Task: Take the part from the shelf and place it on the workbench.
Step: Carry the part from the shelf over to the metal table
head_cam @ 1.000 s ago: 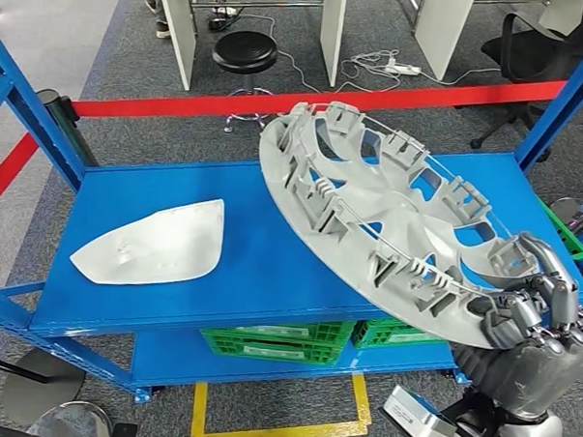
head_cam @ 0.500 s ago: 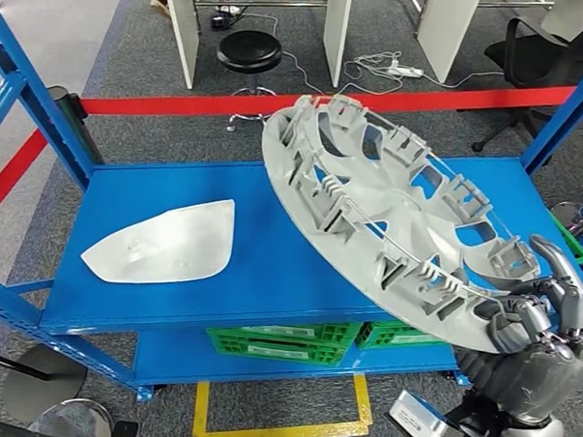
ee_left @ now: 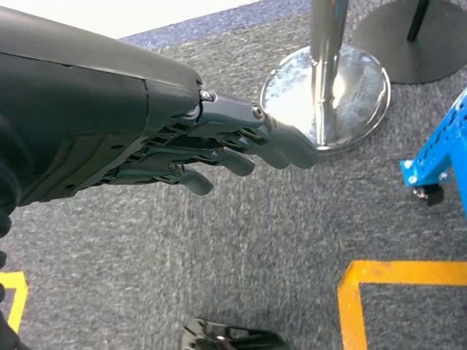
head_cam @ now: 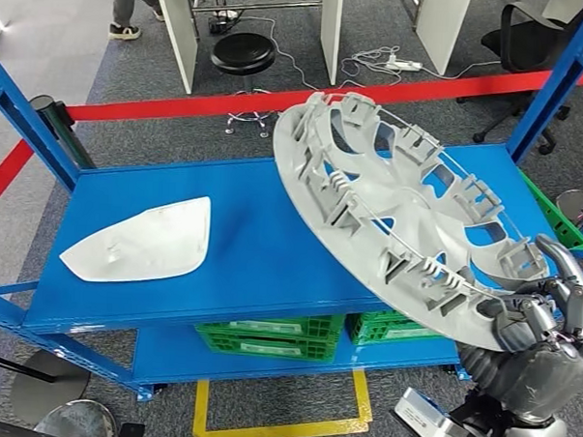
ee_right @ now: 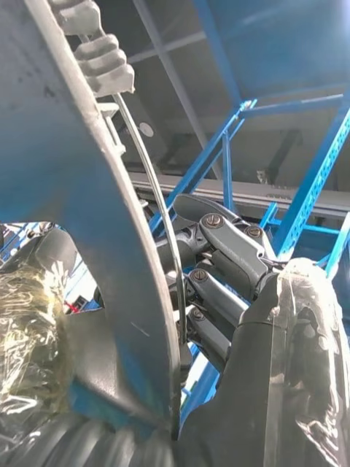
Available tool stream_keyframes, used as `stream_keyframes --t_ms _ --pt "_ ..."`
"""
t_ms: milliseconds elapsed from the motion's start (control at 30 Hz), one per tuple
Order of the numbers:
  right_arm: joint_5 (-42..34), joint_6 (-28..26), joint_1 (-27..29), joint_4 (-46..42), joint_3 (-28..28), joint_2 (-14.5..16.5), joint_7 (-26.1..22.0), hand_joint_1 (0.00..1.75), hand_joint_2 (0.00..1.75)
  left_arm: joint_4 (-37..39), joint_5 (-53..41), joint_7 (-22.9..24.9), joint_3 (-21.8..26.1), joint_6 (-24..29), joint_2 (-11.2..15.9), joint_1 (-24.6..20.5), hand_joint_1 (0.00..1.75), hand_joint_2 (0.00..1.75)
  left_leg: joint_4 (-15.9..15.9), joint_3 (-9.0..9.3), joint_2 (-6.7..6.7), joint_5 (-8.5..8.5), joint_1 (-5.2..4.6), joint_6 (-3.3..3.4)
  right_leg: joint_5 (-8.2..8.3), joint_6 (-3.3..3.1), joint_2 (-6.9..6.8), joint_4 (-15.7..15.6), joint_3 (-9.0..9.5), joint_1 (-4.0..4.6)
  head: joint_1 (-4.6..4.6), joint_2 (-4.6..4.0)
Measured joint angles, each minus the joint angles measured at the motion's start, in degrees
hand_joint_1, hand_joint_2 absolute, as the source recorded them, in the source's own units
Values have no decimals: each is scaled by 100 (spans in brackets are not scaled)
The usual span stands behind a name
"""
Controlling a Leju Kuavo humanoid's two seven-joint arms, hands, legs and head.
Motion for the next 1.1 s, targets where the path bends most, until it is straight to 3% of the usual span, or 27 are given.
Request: stream_keyframes --t_ms 67,100,133,200,267,400,467,533,567,600,633,667,733,767,800,867,933,1000,1067,1100 --pt "-1 0 3 1 -13 9 0 175 175 0 -1 0 2 -1 -3 2 0 175 635 -225 0 -313 -1 -2 32 -39 -12 1 -52 27 -4 0" --pt "-6 1 4 2 -19 9 1 175 175 0 -2 0 3 -1 -4 4 0 175 737 -234 0 -323 -4 11 50 -51 -15 2 -77 42 -4 0" --pt "-11 1 6 2 -22 9 2 175 175 0 -2 0 3 0 -3 4 0 175 636 -145 0 -230 -10 37 69 -56 -15 2 -98 56 -4 0" --pt "-24 1 5 2 -25 9 7 175 175 0 -2 0 3 1 2 -3 0 175 -31 258 0 98 -42 131 107 -49 -14 2 -123 78 -5 0" --pt "-36 -1 -2 2 -28 9 22 175 175 0 -3 0 3 2 8 -20 0 175 -638 581 2 267 -78 222 143 -14 -20 14 -153 101 -2 0" --pt "-108 0 -13 2 -30 11 85 175 175 0 -6 1 7 12 2 -15 0 175 -859 596 7 362 -94 287 206 131 -35 13 -233 86 4 0" --pt "-169 -1 -19 2 -30 10 105 175 175 0 -6 1 8 22 -3 -15 0 175 -914 555 21 461 -69 331 -51 192 -25 280 -357 78 24 0" --pt "-213 -1 -26 4 -30 9 116 175 175 0 -6 1 11 28 0 -23 0 175 -914 468 29 530 -73 367 -520 237 -20 965 -588 68 42 0" --pt "-232 -1 -26 8 -30 9 127 175 175 0 -6 1 13 28 -1 -21 0 175 -910 418 31 565 -77 373 -693 255 -20 1309 -684 65 43 0" --pt "-248 -1 -23 11 -30 9 138 175 175 0 -6 2 15 27 -2 -18 0 175 -908 372 32 601 -79 371 -759 269 -20 1497 -703 63 43 0" --pt "-260 -1 -22 15 -30 9 146 175 175 0 -6 2 16 27 -4 -15 0 175 -905 329 33 634 -79 362 -718 277 -20 1474 -616 61 43 0" --pt "-264 -1 -22 17 -30 9 152 175 175 0 -6 2 18 28 -7 -13 0 175 -902 294 31 663 -77 348 -584 279 -21 1198 -403 57 44 0" --pt "-268 -1 -36 17 -29 9 152 175 175 0 -6 2 19 28 -12 -14 0 175 -884 238 26 710 -81 304 -350 266 -20 363 160 52 45 0" --pt "-278 -1 -42 17 -30 9 151 175 175 0 -6 3 20 28 -13 -16 0 175 -874 217 24 733 -90 272 -291 242 -13 53 358 55 39 0" --pt "-301 0 -47 16 -30 9 151 175 175 0 -6 3 20 28 -12 -19 0 175 -860 198 24 757 -100 240 -288 208 -5 -106 452 61 37 0" --pt "-380 0 -45 15 -31 9 151 175 175 0 -5 4 22 29 -11 -20 0 175 -849 171 23 809 -106 179 -267 119 8 -141 427 73 28 0" --pt "-477 -1 -46 15 -32 10 143 175 175 0 -4 5 28 35 -7 -12 0 175 -760 111 17 706 -90 117 -209 17 -3 -154 367 62 16 0" --pt "-552 -1 -46 14 -34 13 113 175 175 0 -4 6 33 43 -4 -6 0 175 -313 -49 13 265 -72 54 -127 -67 -16 -161 281 50 -8 0" --pt "-605 -1 -36 13 -35 14 73 175 175 0 -4 7 34 45 -8 -6 0 175 394 -240 14 -208 -58 15 -49 -92 -21 -155 173 58 -23 0" --pt "-632 -1 -28 13 -36 14 58 175 175 0 -5 7 34 45 -10 -6 0 175 635 -270 14 -293 -54 12 -13 -93 -22 -151 121 66 -24 0"
